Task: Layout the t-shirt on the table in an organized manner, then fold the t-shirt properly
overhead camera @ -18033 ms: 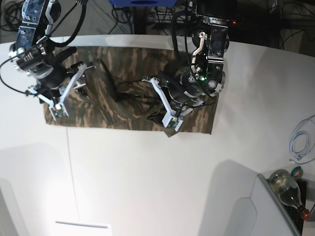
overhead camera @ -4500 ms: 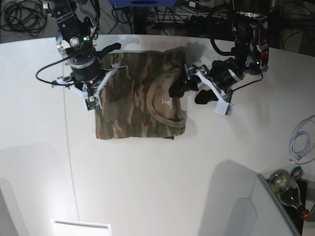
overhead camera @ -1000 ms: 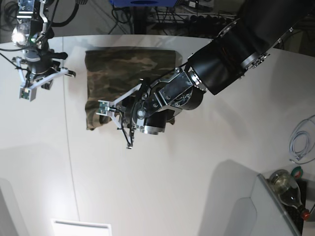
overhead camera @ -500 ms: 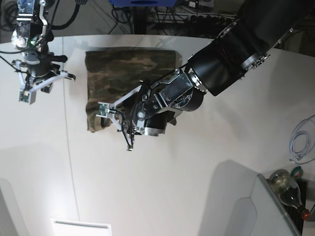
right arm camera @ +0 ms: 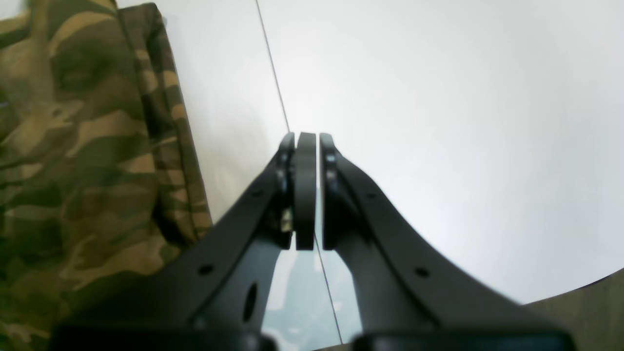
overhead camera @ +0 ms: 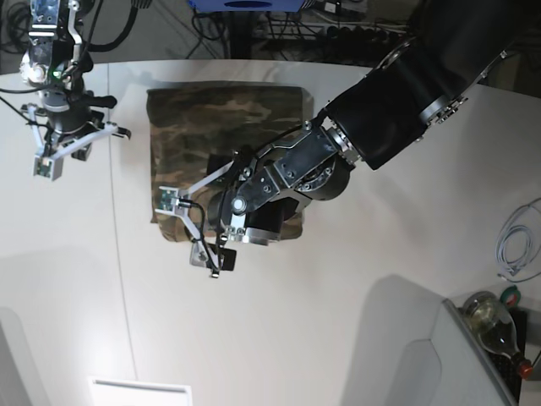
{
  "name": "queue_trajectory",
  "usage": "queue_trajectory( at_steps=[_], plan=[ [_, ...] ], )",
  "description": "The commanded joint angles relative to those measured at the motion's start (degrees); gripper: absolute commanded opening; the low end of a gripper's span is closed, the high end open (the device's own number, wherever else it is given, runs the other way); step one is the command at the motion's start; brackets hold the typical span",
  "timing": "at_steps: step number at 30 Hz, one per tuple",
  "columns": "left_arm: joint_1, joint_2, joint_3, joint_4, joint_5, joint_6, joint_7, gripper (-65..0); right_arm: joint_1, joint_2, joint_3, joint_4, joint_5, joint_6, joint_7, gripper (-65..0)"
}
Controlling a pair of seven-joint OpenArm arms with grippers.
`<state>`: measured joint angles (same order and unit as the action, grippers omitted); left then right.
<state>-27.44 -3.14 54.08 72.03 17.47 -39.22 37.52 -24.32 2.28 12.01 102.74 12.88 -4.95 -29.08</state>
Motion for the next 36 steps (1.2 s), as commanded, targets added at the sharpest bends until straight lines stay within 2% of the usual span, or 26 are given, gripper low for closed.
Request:
queue_trajectory(
  at_steps=[1, 10, 20, 25, 26, 27, 28, 31, 36],
  plan=[
    [-1.3, -0.6, -0.4, 1.6, 0.2, 0.2, 0.4, -10.0, 0.4, 0.3, 0.1, 0.9, -0.3, -0.2, 1.3, -64.2],
    [-1.3, -3.6, -0.9, 10.1, 0.1, 0.2, 4.9, -10.0, 0.3, 0.2, 0.0, 1.0, -0.3, -0.2, 1.3, -64.2],
    [4.7, -3.4, -17.4, 18.2, -0.4, 0.2, 4.5, -10.0, 0.3, 0.2, 0.0, 1.0, -0.3, -0.2, 1.3, -64.2],
    [10.7, -3.1, -26.7, 24.5, -0.6, 0.2, 4.5, -10.5, 0.3, 0.2, 0.0, 1.4, -0.3, 0.1, 1.3, -64.2],
    [12.0, -3.0, -29.0, 26.0, -0.6, 0.2, 4.5, -13.0, 0.1, 0.2, 0.0, 1.5, -0.3, 0.1, 1.3, -64.2],
    [13.9, -3.0, -31.4, 27.5, -1.3, 0.2, 4.4, -19.4, -0.1, 0.2, 0.0, 1.6, -0.3, 0.2, 1.3, -64.2],
    [15.6, -3.0, -33.8, 29.2, -3.0, 0.2, 4.4, -29.3, -0.1, 0.2, 0.0, 1.7, -0.3, 0.2, 1.3, -64.2],
    [20.2, -3.8, -40.9, 32.2, -8.3, 0.2, 4.5, -65.0, -0.8, 0.8, 0.1, 1.8, -0.3, 0.2, 1.3, -64.2],
    [30.1, -6.5, -47.9, 33.1, -9.8, 0.6, 4.3, -65.0, -3.2, 5.5, 0.5, 2.2, -0.4, 0.2, 1.3, -64.2]
  ],
)
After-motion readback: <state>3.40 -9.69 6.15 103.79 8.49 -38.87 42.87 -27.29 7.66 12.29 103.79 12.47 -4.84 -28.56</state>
